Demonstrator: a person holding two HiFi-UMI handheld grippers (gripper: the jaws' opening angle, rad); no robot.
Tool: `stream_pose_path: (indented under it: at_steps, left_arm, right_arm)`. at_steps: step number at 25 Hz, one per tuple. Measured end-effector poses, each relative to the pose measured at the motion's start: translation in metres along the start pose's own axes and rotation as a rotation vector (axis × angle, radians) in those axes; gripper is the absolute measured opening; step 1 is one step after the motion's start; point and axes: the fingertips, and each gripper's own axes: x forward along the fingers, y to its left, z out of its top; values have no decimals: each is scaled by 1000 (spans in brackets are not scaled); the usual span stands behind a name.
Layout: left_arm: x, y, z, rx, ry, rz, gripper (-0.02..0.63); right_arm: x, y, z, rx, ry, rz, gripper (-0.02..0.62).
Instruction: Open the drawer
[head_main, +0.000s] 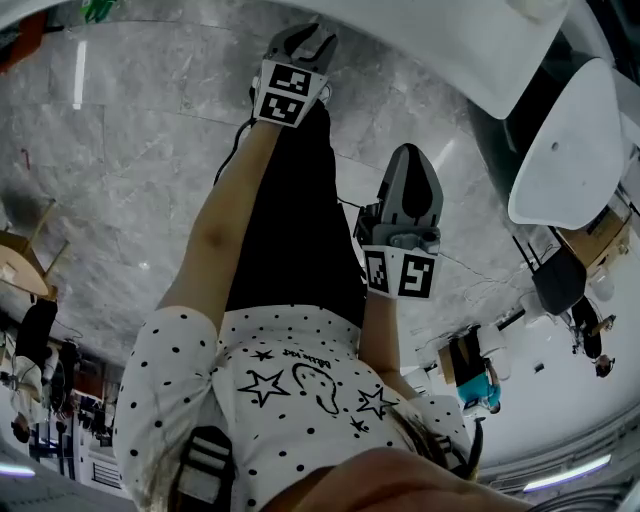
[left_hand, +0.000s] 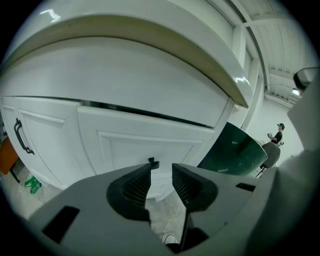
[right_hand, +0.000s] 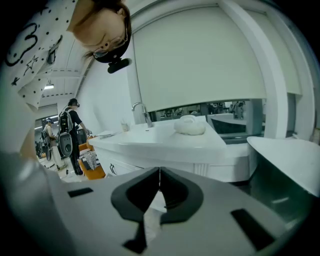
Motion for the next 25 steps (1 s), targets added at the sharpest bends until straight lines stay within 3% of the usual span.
stream_pose_path:
  at_steps: [12,25]
  left_arm:
    - [44,15,-15,-33,24,91,153]
    - [68,15,-15,-40,51,98,161]
  right_arm:
    - [-4,1,-5,8,11,-7,14]
    - [-3,-10,-6,31,17,-22,14]
